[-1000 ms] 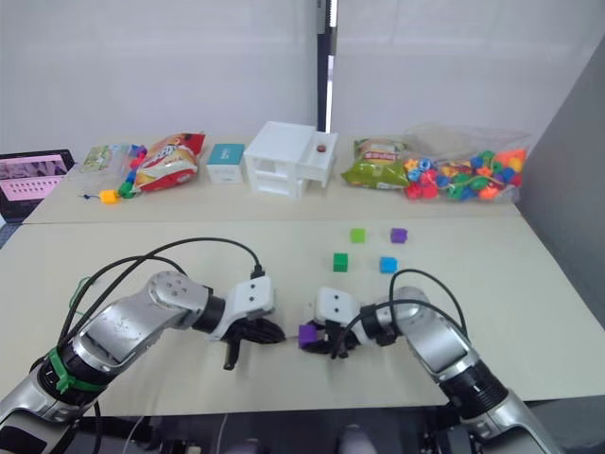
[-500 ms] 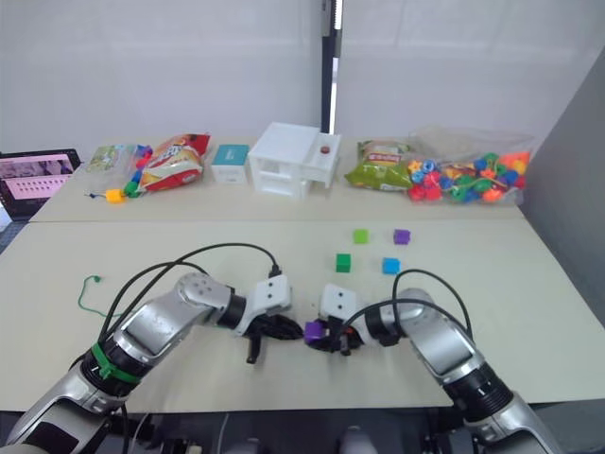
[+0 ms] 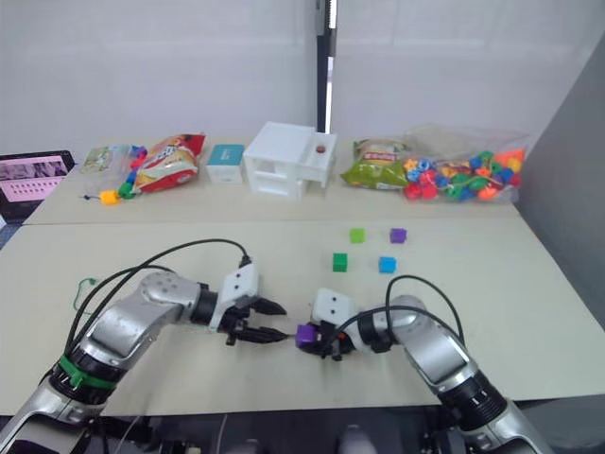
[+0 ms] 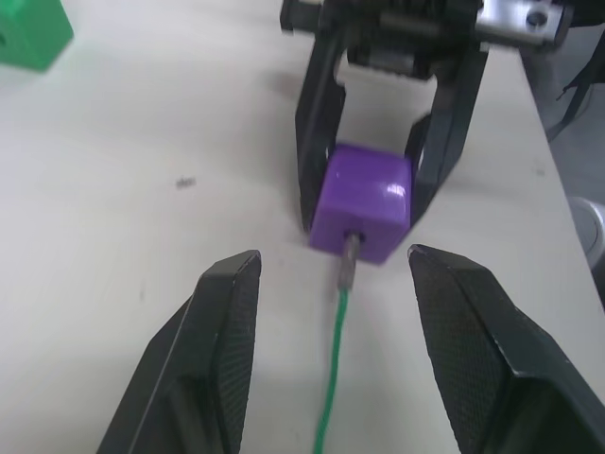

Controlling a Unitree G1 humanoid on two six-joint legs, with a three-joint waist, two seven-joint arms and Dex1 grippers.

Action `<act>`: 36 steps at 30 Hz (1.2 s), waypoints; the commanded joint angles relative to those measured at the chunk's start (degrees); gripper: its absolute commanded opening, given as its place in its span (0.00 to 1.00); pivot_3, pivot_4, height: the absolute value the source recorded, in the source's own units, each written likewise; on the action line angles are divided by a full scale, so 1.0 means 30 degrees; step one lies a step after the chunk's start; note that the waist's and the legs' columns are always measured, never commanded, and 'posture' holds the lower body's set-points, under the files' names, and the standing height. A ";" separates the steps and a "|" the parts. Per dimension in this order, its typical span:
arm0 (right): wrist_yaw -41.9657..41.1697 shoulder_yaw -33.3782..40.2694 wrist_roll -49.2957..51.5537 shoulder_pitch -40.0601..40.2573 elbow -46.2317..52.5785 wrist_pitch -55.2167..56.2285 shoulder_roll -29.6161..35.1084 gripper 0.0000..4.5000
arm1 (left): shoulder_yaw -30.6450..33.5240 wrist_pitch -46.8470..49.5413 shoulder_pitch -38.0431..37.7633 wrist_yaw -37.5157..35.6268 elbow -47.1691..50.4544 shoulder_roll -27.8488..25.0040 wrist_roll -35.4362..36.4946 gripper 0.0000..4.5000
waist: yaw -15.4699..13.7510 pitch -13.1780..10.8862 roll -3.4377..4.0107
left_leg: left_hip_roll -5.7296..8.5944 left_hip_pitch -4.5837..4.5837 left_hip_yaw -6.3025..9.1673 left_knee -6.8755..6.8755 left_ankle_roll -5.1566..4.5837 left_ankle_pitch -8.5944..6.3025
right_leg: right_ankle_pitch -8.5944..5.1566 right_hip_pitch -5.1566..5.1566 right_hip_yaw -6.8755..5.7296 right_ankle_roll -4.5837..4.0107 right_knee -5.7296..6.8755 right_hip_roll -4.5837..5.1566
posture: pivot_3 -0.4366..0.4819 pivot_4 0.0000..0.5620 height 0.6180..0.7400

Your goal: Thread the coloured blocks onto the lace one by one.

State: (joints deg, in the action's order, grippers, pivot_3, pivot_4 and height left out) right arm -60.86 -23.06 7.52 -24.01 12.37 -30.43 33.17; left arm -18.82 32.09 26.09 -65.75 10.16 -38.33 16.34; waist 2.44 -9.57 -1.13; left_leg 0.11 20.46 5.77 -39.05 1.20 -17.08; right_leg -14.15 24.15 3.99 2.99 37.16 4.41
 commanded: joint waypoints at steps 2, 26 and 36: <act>0.0178 0.0345 0.0144 -0.0206 0.0453 -0.0194 0.0132 0.26 | 0.0266 -0.2475 -0.0902 -0.0077 -0.0620 -0.0699 -0.1042 0.59 | -0.0008 0.0000 0.0001 | -0.0001 -0.0003 0.0000 0.0001 0.0000 0.0000 | 0.0000 0.0000 0.0000 -0.0001 0.0000 -0.0001 | 0.48 0.27 1.00; 0.0613 0.0382 0.0357 0.0025 0.1005 -0.0788 0.0456 0.26 | -0.0116 -0.4706 -0.0918 -0.0200 -0.1189 0.1133 -0.1967 0.00 | -0.0085 0.0002 0.0003 | 0.0000 -0.0004 -0.0003 0.0000 -0.0001 0.0000 | 0.0000 -0.0011 -0.0002 -0.0001 -0.0004 0.0001 | 0.48 0.27 1.00; 0.0655 0.0029 0.0304 -0.0074 0.1027 -0.0848 0.0188 0.26 | -0.1028 -0.4425 0.0162 0.0322 -0.1565 0.2551 -0.2746 0.00 | -0.0057 0.0001 0.0002 | -0.0001 -0.0002 -0.0003 0.0000 -0.0001 0.0000 | 0.0001 -0.0009 -0.0002 -0.0001 -0.0005 -0.0002 | 0.48 0.27 1.00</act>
State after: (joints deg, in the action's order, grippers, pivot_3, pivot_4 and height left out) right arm -59.08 -22.97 8.03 -23.98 13.80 -32.85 34.13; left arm -21.29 19.00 25.67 -65.19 4.39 -31.51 8.26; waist 2.27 -9.57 -1.13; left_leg 0.11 20.45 5.76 -39.05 1.19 -17.08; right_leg -14.15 24.12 3.98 2.99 37.15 4.40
